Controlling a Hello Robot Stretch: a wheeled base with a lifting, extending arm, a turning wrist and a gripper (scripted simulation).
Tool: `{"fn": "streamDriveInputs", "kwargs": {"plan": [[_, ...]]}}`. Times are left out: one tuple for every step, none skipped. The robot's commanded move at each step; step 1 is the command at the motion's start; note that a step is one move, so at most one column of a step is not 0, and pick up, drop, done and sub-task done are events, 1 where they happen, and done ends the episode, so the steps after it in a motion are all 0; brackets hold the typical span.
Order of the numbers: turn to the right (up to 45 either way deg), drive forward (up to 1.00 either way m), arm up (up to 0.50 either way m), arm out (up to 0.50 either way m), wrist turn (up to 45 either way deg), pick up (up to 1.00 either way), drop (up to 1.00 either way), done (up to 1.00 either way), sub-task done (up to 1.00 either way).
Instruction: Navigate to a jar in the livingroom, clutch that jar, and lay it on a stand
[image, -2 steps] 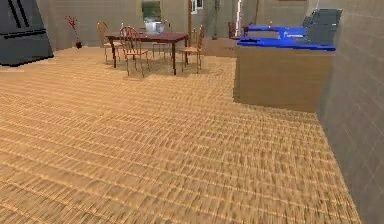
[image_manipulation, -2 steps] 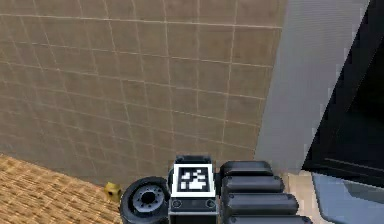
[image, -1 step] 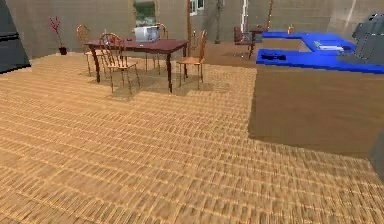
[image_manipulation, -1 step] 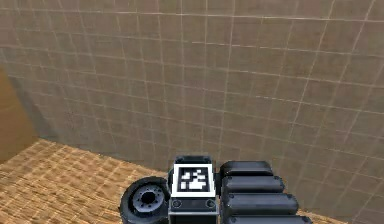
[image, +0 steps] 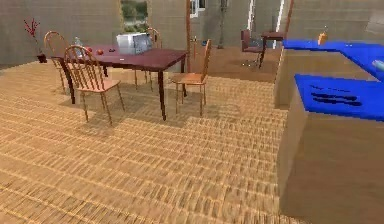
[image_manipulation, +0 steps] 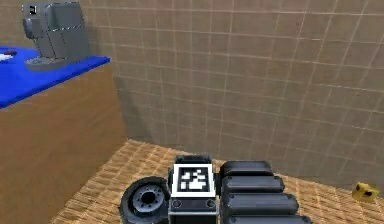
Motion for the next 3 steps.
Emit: {"fn": "streamDriveInputs", "kwargs": {"plan": [[0.0,1.00,0.00,0.00,0.0,0.00,0.00,0.00,0.00],[-9.0,0.00,0.00,0.00,0.0,0.00,0.00,0.00,0.00],[-3.0,0.00,0.00,0.00,0.0,0.00,0.00,0.00,0.00]]}}
